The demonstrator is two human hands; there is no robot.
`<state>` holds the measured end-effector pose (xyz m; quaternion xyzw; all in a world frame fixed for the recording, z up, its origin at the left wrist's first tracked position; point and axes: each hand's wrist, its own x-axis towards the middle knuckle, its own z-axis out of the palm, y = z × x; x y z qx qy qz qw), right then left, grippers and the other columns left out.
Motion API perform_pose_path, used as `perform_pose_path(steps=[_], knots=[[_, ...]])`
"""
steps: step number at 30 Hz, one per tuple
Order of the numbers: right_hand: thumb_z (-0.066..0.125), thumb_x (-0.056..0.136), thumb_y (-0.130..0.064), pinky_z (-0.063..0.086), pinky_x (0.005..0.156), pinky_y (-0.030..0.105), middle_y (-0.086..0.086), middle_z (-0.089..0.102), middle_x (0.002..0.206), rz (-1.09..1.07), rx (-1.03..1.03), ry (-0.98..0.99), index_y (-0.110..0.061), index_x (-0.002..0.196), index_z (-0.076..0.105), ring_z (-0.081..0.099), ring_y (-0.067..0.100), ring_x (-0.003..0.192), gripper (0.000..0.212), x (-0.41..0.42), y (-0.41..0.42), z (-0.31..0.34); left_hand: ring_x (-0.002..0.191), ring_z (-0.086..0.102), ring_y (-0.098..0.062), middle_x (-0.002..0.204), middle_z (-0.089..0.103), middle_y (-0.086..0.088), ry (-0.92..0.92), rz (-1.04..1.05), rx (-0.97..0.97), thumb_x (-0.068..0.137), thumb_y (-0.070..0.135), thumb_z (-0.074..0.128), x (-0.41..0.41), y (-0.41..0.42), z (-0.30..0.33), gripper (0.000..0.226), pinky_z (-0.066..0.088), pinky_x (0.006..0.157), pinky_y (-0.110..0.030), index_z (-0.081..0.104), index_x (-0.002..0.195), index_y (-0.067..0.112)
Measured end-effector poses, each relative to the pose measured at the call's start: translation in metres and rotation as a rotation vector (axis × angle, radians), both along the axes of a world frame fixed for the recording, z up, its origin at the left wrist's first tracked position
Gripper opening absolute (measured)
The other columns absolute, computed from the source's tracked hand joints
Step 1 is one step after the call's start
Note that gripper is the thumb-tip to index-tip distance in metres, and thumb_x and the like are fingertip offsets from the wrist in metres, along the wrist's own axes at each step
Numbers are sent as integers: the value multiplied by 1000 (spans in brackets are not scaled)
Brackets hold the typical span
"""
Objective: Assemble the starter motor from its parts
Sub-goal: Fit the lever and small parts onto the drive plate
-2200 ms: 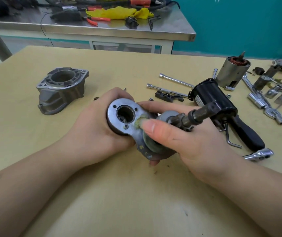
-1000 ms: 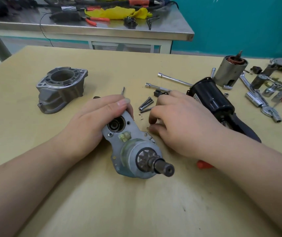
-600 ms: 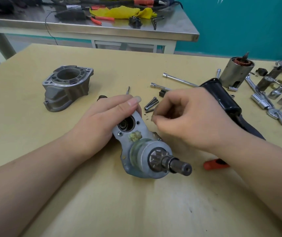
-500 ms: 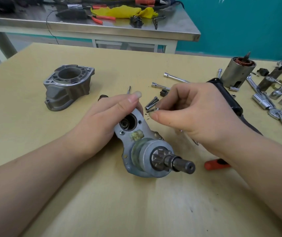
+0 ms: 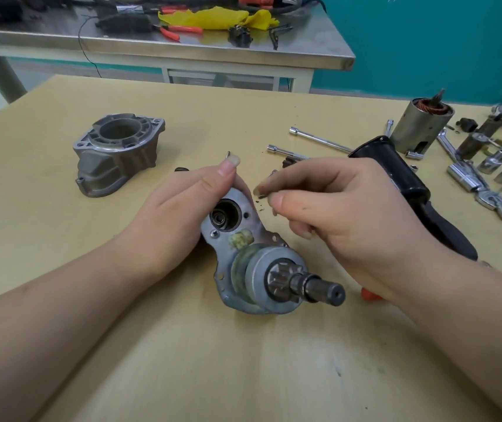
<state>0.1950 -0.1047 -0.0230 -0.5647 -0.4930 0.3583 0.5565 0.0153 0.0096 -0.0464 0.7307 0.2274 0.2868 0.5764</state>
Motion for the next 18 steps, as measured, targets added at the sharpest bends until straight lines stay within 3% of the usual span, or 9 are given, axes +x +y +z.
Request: perform_pose_path(steps=[4,7,12,16,18], knots=[[76,80,-4,48,61,28,5,78,76,-46,24,65,-13,87,84,57,18,63,13,0,0,-2,81,74,-26,85,78,-14,-45,26,35,111,39,43,-1,-3,0,54,57,72,-26,79,93,3],[80,84,0,52,60,26,12,79,80,-49,55,20,-11,87,83,67,17,67,12,-2,-2,-1,79,71,-33,85,77,-18,-41,45,57,113,39,45,-1,-4,0,52,55,69,-29,78,93,4],[81,84,-11,55,62,26,0,79,82,-31,139,-162,-20,87,82,73,13,71,9,-6,-7,-1,72,67,-15,78,76,-11,-36,46,78,109,40,46,-1,-4,1,50,52,67,-21,78,91,5],[91,74,-19,58,83,53,6,72,95,-52,44,-159,-23,83,85,69,30,93,11,-15,-3,-7,72,66,-12,77,75,-9,-38,34,72,111,39,46,-1,-4,1,51,51,66,-19,77,92,4],[88,67,-31,56,87,58,15,70,97,-47,-12,-113,-23,83,85,67,36,95,18,-18,-1,-8,71,66,-11,75,74,-7,-29,38,67,111,40,46,-1,-4,1,51,50,65,-18,77,92,4]])
